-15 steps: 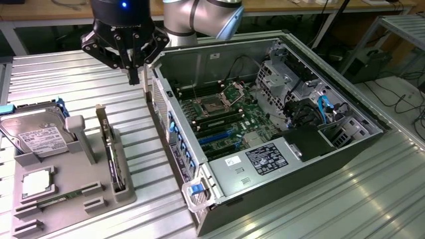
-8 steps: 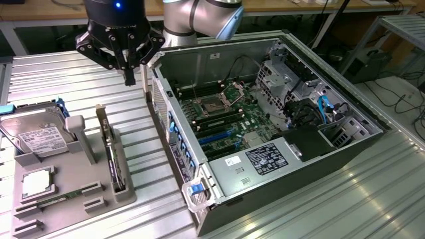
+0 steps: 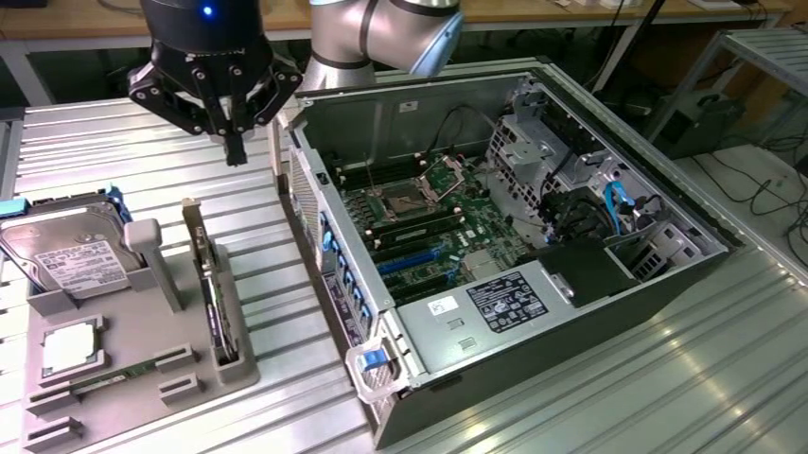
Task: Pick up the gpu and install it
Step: 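Reach for the gpu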
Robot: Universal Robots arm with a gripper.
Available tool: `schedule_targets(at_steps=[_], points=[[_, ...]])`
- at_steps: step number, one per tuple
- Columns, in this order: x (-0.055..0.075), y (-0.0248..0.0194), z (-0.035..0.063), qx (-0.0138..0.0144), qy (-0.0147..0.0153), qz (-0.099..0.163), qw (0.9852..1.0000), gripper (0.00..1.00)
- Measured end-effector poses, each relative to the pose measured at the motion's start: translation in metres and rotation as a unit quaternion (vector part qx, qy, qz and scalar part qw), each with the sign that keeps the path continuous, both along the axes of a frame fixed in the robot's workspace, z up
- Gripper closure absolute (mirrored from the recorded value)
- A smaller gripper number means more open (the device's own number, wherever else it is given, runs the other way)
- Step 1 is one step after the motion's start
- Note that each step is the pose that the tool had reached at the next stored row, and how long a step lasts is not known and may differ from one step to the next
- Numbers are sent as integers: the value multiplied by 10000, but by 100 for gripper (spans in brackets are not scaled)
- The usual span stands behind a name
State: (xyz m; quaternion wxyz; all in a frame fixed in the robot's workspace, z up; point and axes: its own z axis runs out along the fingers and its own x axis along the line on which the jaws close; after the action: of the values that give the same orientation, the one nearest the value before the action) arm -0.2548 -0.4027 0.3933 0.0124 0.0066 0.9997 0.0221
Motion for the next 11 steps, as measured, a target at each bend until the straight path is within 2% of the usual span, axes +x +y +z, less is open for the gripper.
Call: schedule_targets(at_steps=[11], points=[[-120, -64, 0, 0, 1, 21, 10000, 89]])
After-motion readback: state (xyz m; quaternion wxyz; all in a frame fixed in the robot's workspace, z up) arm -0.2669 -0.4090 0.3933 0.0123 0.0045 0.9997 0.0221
